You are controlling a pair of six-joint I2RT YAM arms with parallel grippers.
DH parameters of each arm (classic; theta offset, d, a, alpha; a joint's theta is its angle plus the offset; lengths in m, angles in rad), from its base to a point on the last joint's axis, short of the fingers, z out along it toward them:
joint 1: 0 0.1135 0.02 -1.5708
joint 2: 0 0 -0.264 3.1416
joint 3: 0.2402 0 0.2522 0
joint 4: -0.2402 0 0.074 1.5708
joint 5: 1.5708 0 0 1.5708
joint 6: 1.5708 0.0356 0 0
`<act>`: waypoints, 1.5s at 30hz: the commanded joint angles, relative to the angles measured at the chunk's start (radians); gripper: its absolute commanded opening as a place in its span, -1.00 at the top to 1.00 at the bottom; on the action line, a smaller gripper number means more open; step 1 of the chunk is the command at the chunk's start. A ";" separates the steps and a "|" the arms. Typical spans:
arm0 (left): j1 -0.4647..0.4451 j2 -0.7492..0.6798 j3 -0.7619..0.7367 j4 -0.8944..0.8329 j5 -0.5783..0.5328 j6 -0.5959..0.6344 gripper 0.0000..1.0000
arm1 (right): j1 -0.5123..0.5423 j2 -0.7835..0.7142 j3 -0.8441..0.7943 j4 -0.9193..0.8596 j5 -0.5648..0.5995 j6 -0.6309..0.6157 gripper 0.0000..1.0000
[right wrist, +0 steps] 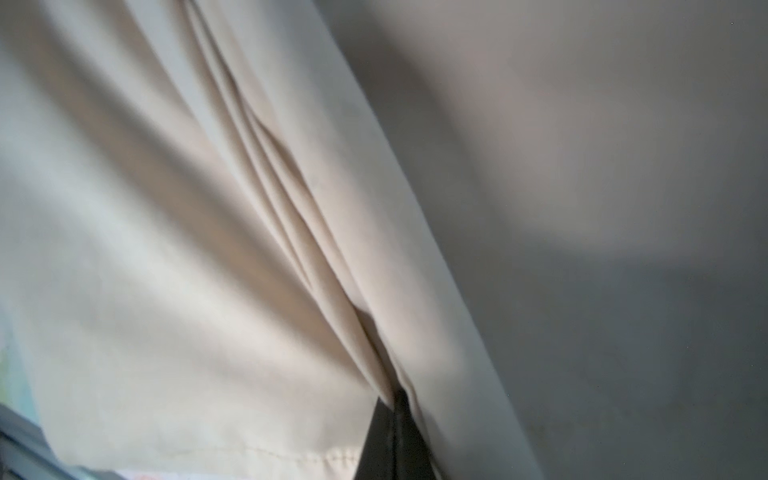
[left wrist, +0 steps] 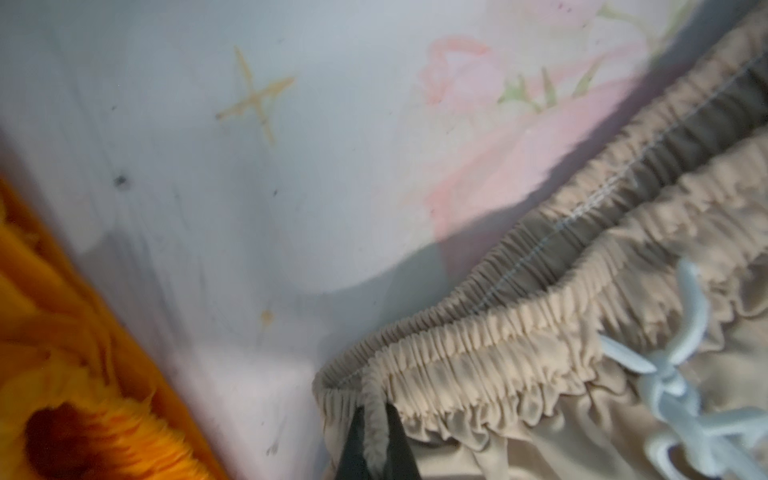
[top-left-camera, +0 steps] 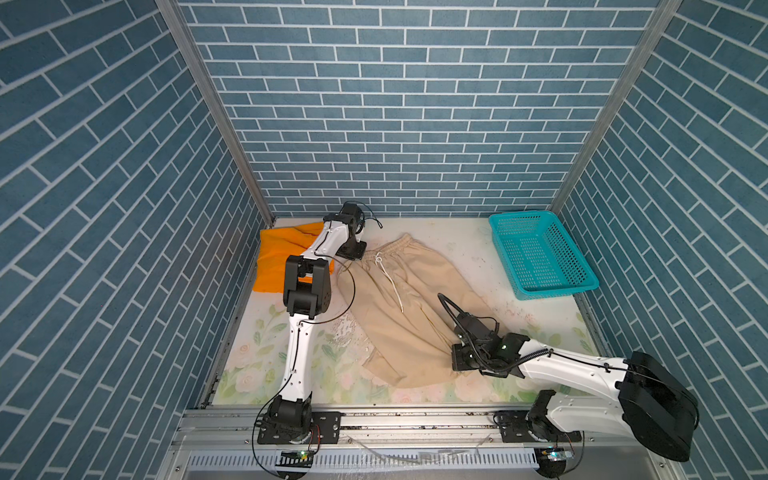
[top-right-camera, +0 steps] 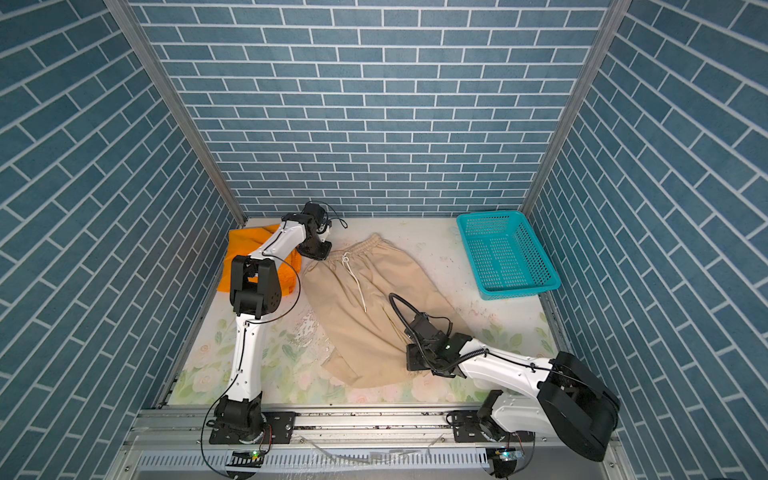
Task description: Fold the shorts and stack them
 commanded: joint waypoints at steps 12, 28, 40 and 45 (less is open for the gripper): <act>0.005 -0.475 -0.405 -0.116 -0.102 -0.216 1.00 | -0.359 0.252 0.327 -0.228 -0.044 -0.346 1.00; 0.034 -0.849 -0.879 -0.023 -0.127 -0.330 0.21 | -0.406 0.470 0.685 -0.269 -0.133 -0.527 0.44; 0.034 -0.803 -0.796 0.177 0.013 -0.257 -0.86 | -0.382 -0.210 0.199 -0.304 -0.206 -0.168 0.14; 0.034 -0.677 -0.768 0.277 0.060 -0.243 -0.82 | -0.171 -0.410 0.009 -0.339 -0.165 0.097 0.14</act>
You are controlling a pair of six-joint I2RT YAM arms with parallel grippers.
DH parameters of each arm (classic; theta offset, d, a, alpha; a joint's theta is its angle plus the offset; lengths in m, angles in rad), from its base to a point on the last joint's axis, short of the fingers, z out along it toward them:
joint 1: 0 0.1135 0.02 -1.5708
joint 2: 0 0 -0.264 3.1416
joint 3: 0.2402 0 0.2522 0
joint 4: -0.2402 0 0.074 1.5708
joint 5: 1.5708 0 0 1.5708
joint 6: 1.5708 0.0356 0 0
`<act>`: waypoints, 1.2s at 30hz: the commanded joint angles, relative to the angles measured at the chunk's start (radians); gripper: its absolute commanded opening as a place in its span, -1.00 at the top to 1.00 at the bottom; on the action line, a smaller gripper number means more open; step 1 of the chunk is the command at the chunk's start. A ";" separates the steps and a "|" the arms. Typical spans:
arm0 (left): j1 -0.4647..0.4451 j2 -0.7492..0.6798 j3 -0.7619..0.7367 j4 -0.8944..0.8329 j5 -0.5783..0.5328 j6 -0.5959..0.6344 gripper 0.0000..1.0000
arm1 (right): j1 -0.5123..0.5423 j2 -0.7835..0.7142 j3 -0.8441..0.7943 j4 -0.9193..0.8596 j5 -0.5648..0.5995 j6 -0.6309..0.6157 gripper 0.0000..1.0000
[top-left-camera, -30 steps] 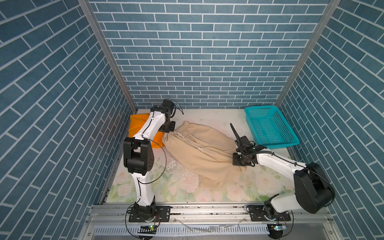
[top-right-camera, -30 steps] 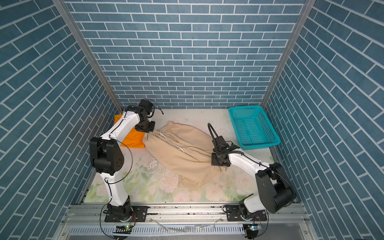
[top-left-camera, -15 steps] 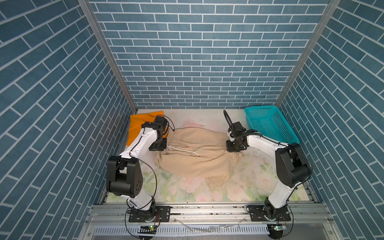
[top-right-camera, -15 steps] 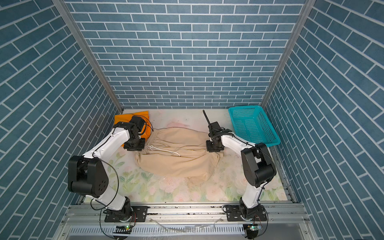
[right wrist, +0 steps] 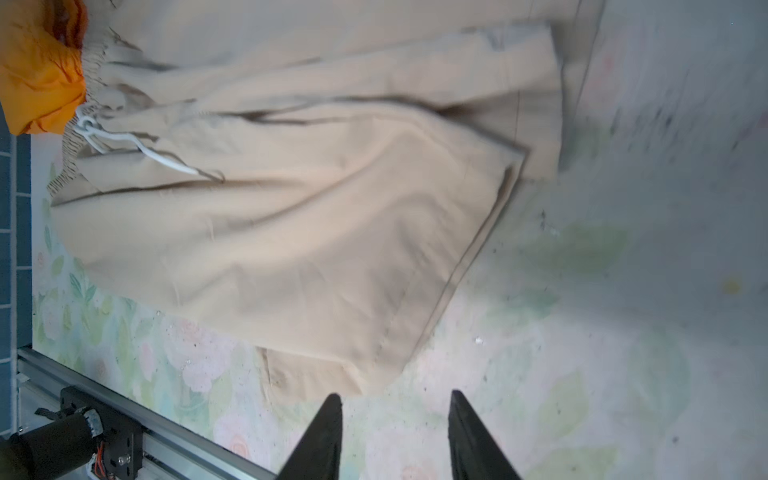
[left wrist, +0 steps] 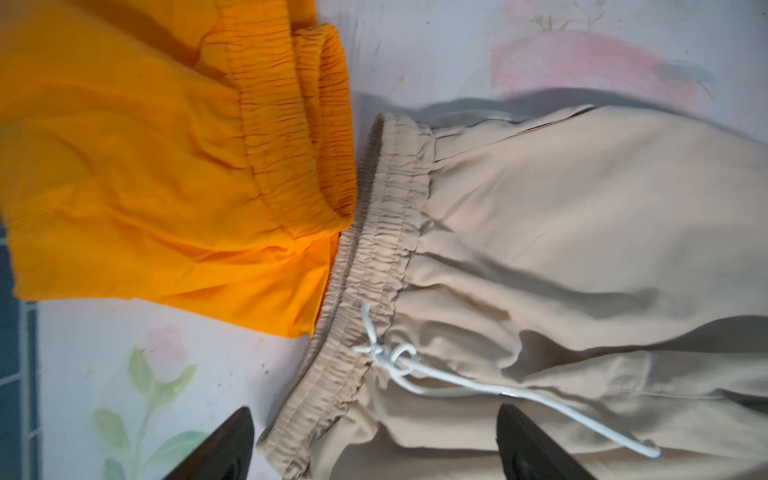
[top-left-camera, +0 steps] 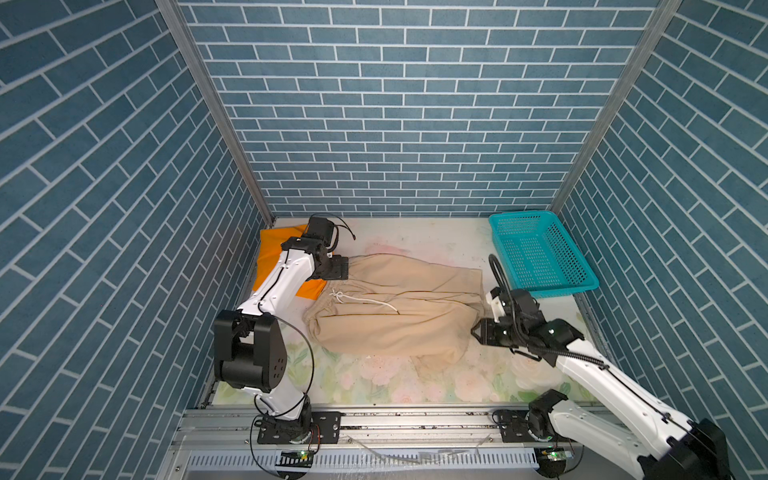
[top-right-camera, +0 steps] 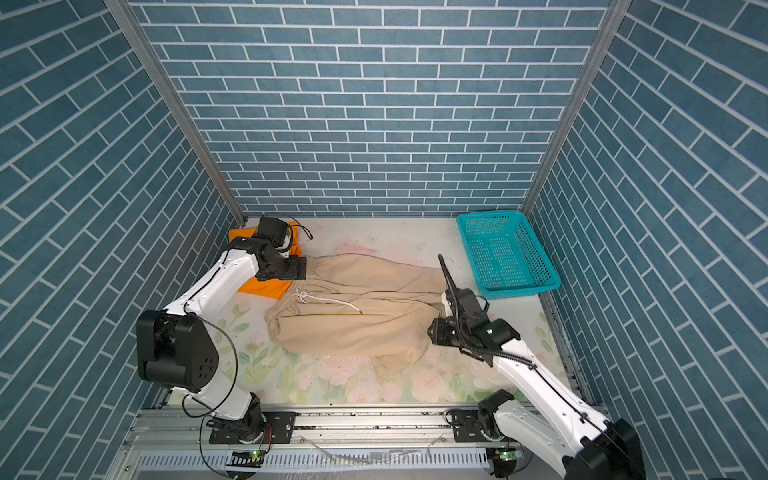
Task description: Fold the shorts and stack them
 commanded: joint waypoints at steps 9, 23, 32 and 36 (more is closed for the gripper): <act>0.001 -0.006 -0.062 0.082 0.061 -0.057 -0.81 | 0.526 0.082 -0.150 0.300 0.260 0.543 -0.05; -0.005 -0.500 -0.511 0.196 0.254 -0.289 -0.92 | 0.619 0.468 0.092 0.260 0.363 0.547 -0.27; -0.005 -0.563 -0.607 0.186 0.226 -0.301 -0.99 | 0.674 0.737 0.405 0.027 0.289 0.387 -0.28; -0.005 -0.583 -0.664 0.246 0.251 -0.328 -0.99 | 0.694 0.848 0.490 -0.108 0.299 0.360 -0.27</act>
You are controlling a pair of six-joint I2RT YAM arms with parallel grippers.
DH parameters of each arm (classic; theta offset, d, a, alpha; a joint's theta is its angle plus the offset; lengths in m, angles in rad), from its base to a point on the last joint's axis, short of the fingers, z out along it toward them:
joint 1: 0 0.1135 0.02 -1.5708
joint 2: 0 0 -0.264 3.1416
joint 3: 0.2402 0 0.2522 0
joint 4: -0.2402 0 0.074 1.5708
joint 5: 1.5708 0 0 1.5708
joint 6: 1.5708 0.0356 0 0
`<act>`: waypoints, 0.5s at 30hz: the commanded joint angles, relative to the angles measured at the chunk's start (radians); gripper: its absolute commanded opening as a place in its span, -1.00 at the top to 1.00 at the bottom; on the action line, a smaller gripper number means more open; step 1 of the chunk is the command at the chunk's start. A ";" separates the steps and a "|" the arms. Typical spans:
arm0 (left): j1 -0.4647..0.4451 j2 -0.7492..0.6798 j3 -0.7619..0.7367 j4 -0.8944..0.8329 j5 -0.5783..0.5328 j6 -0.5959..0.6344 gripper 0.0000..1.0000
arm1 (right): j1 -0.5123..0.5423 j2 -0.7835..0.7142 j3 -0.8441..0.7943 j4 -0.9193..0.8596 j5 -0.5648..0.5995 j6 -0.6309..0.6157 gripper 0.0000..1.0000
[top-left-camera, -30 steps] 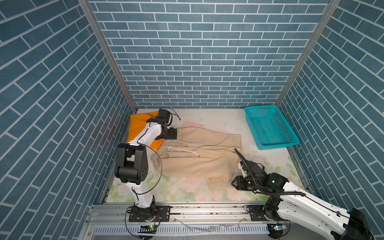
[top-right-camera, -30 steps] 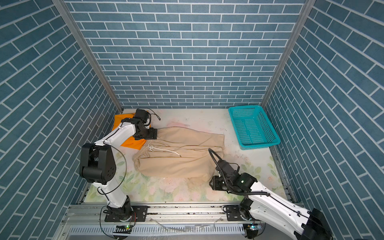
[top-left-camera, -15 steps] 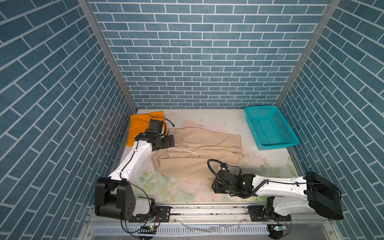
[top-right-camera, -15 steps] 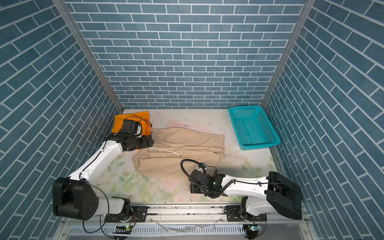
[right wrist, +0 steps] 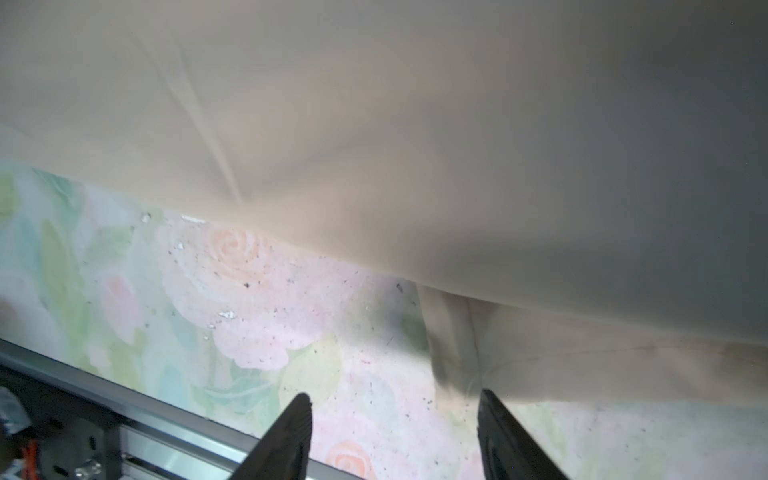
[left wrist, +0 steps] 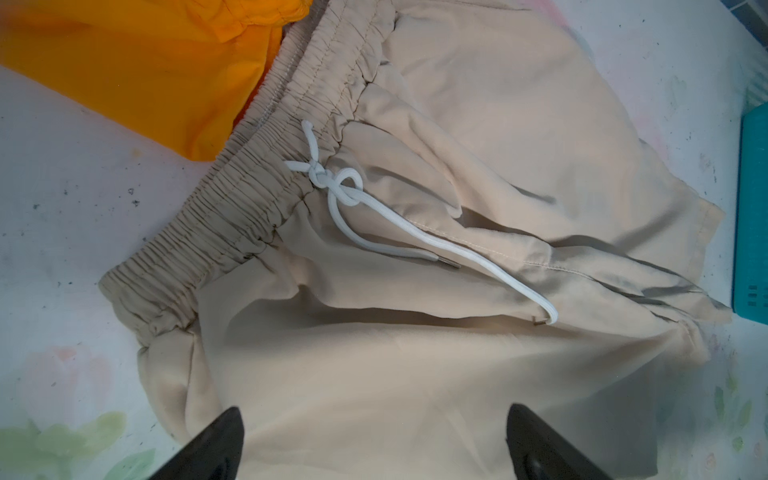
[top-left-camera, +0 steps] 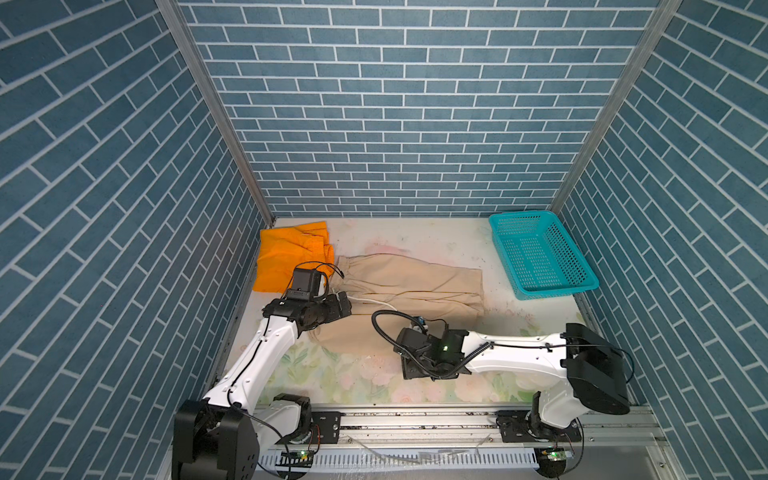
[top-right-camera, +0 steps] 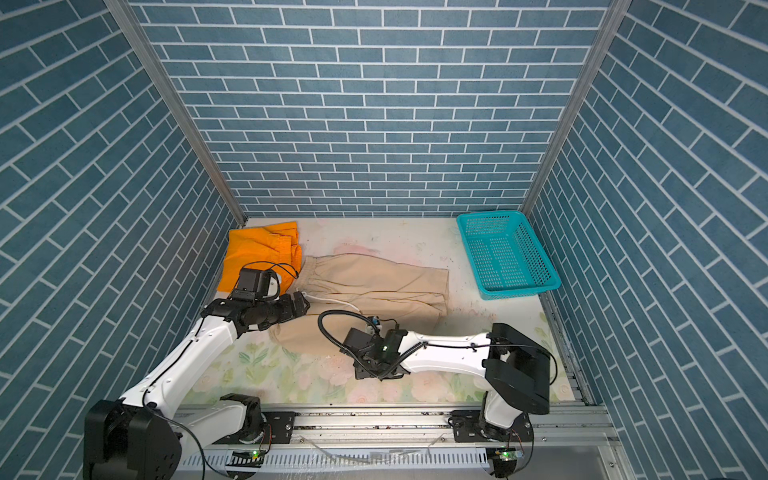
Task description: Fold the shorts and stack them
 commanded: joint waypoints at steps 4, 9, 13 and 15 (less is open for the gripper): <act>-0.001 -0.022 -0.090 0.085 0.045 -0.039 -0.99 | 0.014 0.052 0.006 -0.202 0.034 -0.022 -0.19; -0.001 -0.005 -0.129 0.121 0.055 -0.042 -0.99 | 0.013 0.041 -0.052 -0.167 0.042 0.002 0.00; -0.001 0.022 -0.153 0.165 0.062 -0.049 -0.99 | 0.009 0.040 -0.086 -0.129 0.054 0.011 0.22; -0.001 0.031 -0.164 0.183 0.064 -0.050 -0.99 | 0.007 0.029 -0.097 -0.112 0.059 0.013 0.28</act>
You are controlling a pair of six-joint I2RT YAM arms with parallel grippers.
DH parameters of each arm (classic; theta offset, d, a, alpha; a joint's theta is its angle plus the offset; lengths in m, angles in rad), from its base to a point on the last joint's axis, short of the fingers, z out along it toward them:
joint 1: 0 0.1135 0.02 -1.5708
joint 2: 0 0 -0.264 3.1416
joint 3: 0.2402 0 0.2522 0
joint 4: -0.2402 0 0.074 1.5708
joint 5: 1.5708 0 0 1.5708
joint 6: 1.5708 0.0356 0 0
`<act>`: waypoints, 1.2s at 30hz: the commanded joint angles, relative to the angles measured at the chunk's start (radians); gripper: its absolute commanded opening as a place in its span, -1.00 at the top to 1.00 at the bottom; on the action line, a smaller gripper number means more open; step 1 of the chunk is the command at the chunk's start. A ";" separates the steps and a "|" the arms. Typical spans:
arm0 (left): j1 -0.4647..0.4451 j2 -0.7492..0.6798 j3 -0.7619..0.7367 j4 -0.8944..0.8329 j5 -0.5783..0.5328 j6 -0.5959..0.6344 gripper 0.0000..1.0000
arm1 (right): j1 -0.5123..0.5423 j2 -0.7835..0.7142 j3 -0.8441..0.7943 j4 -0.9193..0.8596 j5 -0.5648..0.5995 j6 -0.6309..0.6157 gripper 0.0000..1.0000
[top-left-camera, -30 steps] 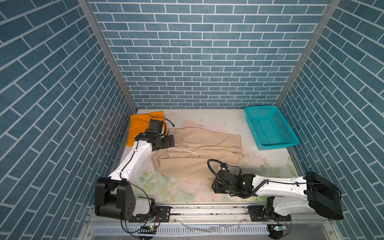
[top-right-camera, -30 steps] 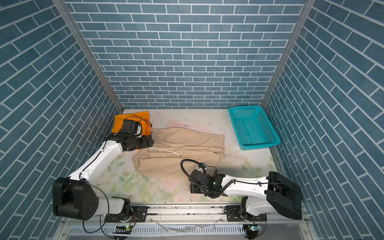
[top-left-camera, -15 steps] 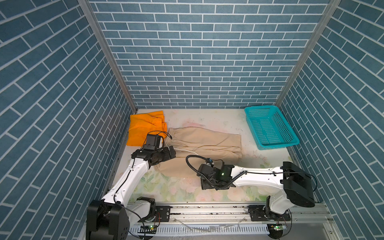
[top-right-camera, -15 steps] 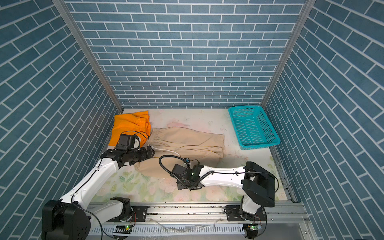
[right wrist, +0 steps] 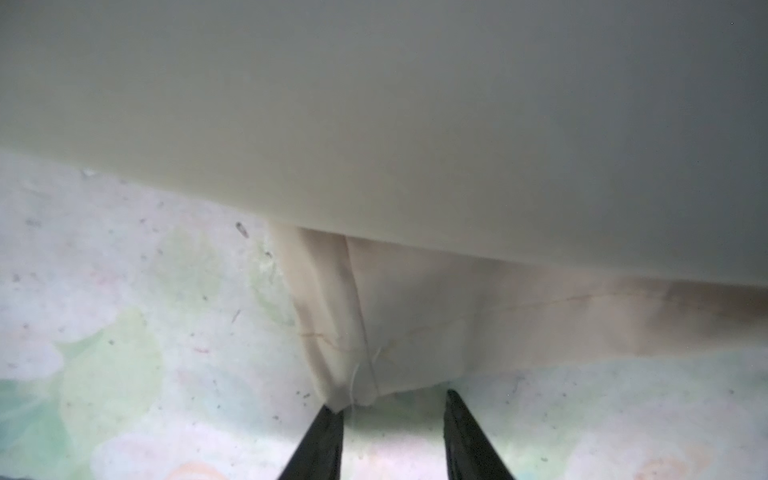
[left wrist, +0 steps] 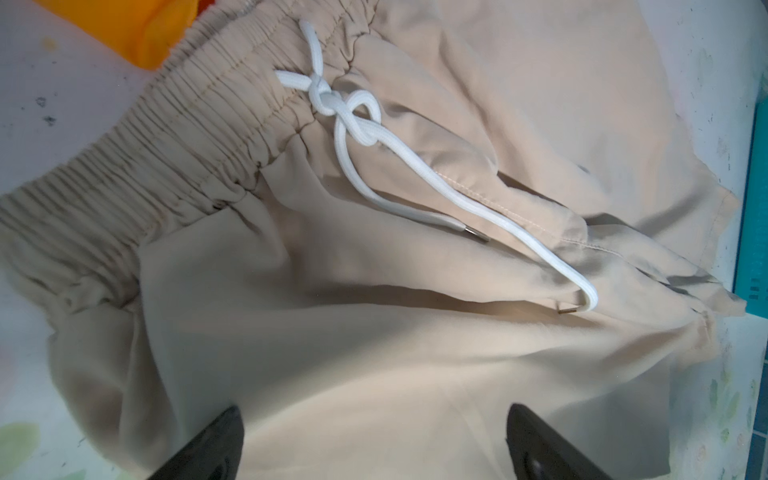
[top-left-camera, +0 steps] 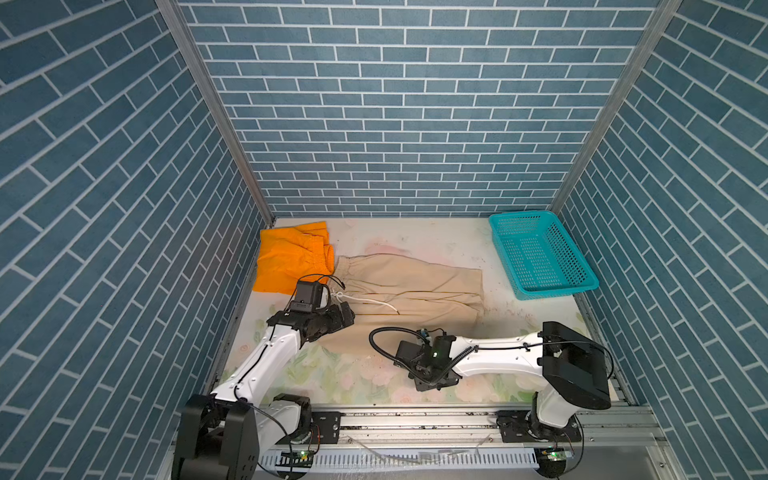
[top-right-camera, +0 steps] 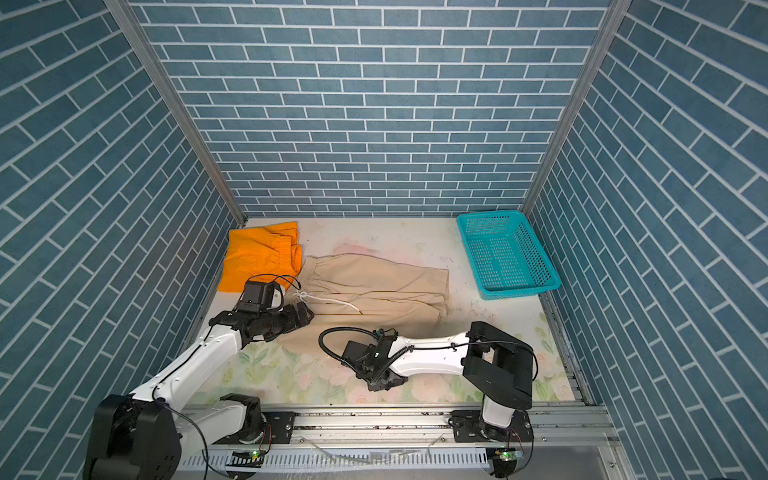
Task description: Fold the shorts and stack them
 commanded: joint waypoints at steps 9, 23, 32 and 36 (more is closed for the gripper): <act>-0.001 0.051 -0.037 0.057 -0.017 -0.004 -0.99 | -0.012 -0.109 -0.098 -0.060 0.019 0.053 1.00; -0.001 0.060 -0.016 0.023 -0.041 0.028 -0.99 | 0.021 0.038 0.146 -0.070 0.061 -0.265 0.08; -0.001 0.074 -0.019 0.012 -0.040 0.036 -0.99 | 0.008 0.075 0.088 -0.103 0.072 -0.221 0.04; -0.001 0.080 -0.022 0.021 -0.043 0.035 -0.99 | 0.005 0.061 0.032 -0.084 0.047 -0.195 0.24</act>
